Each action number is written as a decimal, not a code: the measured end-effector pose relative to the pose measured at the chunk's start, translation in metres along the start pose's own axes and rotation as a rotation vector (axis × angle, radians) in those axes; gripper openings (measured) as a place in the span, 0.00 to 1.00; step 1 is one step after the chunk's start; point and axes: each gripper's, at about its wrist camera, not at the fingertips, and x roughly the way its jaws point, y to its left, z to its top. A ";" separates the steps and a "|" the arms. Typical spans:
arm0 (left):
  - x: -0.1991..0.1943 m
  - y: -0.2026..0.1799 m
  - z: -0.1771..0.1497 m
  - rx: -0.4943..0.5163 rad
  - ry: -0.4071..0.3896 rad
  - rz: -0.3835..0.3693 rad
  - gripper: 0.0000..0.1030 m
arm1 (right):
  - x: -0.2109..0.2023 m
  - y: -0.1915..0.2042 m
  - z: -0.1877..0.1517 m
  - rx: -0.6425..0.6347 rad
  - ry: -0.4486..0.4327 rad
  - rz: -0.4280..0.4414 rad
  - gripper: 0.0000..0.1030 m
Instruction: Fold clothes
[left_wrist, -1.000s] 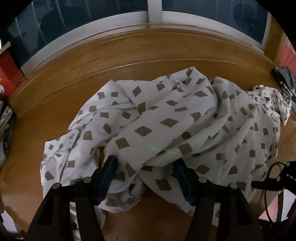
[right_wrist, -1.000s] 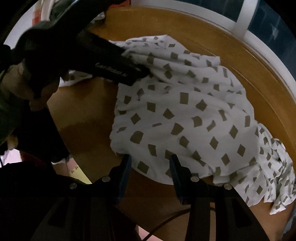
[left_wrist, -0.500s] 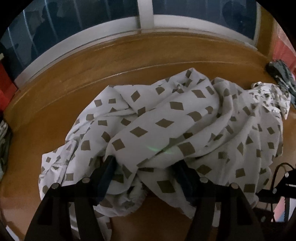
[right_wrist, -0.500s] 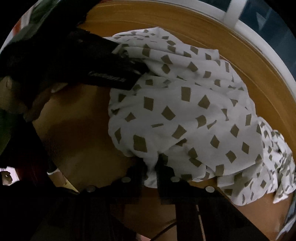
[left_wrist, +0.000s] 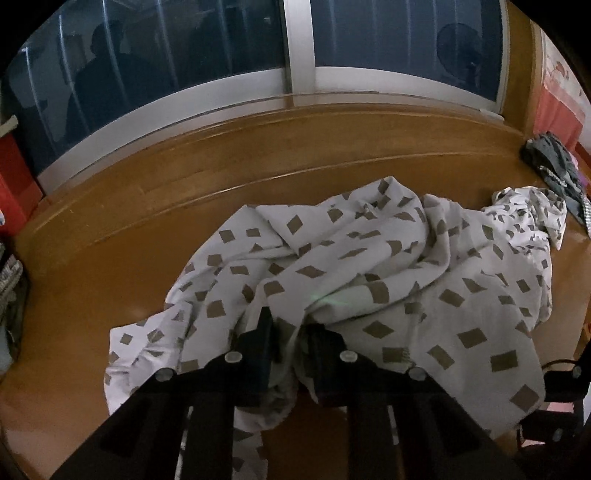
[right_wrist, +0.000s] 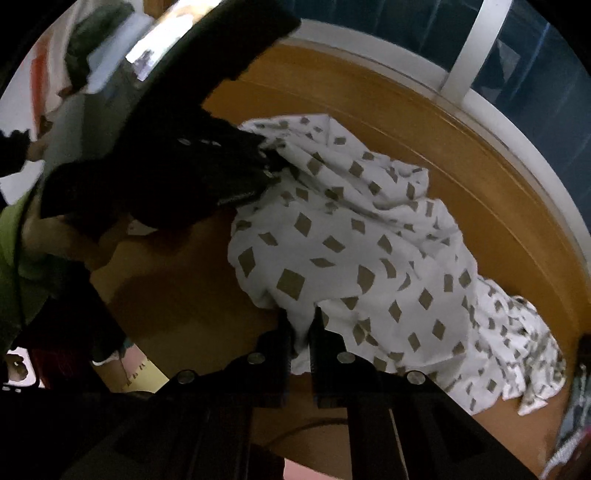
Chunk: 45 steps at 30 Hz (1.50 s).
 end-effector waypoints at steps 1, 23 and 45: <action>0.000 0.001 -0.001 0.005 0.002 0.001 0.15 | 0.003 0.003 0.005 0.006 0.021 -0.009 0.08; -0.046 0.067 0.006 -0.096 0.041 0.163 0.13 | -0.039 0.048 0.067 -0.078 -0.068 0.312 0.08; -0.011 -0.280 0.181 0.305 -0.168 -0.066 0.16 | -0.063 -0.316 -0.118 0.558 -0.114 -0.049 0.08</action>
